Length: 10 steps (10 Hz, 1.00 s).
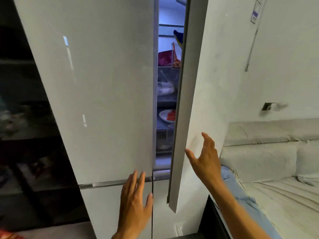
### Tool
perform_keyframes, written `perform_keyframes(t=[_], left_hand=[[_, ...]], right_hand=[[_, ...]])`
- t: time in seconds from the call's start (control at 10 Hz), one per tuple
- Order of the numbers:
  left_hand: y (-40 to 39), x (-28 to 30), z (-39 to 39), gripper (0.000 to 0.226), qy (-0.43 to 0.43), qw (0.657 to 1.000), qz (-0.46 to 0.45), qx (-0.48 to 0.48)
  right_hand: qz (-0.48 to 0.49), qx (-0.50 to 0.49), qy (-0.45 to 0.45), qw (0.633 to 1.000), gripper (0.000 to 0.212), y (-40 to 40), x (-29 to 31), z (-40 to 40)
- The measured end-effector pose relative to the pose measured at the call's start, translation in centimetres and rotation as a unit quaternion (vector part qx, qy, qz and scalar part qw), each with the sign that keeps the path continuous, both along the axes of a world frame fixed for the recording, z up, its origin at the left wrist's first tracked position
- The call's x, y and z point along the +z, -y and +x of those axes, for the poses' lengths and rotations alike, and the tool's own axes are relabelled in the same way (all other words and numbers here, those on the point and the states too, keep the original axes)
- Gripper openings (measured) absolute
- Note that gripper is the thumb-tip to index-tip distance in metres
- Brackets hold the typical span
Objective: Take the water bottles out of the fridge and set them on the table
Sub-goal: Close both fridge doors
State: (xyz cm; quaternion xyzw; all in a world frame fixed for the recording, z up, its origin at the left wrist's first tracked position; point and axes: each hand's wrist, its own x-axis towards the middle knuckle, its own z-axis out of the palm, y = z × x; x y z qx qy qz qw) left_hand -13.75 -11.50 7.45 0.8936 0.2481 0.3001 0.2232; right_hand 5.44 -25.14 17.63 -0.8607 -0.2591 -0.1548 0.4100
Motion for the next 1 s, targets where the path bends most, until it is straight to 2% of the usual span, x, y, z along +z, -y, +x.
perform_keyframes(t=[0.2, 0.3, 0.4, 0.5, 0.6, 0.8, 1.0], left_hand=[[-3.9, -0.7, 2.1, 0.092, -0.009, 0.999, 0.034, 0.021], [-7.4, 0.7, 5.9, 0.094, -0.015, 0.995, 0.088, 0.036], [-10.2, 2.9, 9.4, 0.092, -0.036, 0.988, 0.138, 0.063], [-13.5, 6.4, 14.2, 0.091, -0.078, 0.968, 0.221, 0.094], [-15.0, 7.7, 17.0, 0.089, -0.099, 0.959, 0.243, 0.103], [-15.5, 7.8, 20.2, 0.098, -0.137, 0.961, 0.21, 0.114], [-14.5, 9.9, 18.8, 0.092, -0.158, 0.982, 0.094, 0.054]], right_hand=[[-0.084, 0.063, 0.109, 0.989, 0.079, -7.2, -0.4, 2.9], [-0.146, 0.104, 0.191, 0.965, 0.077, -11.3, -1.0, 6.5], [-0.184, 0.106, 0.206, 0.955, 0.08, -13.7, -1.4, 9.4], [-0.219, 0.093, 0.211, 0.948, 0.092, -15.9, -2.5, 12.4], [-0.23, 0.09, 0.222, 0.943, 0.099, -16.6, -3.7, 13.5], [-0.215, 0.079, 0.252, 0.94, 0.103, -17.5, -5.0, 15.1], [-0.196, 0.125, 0.215, 0.949, 0.099, -16.8, -2.4, 13.3]])
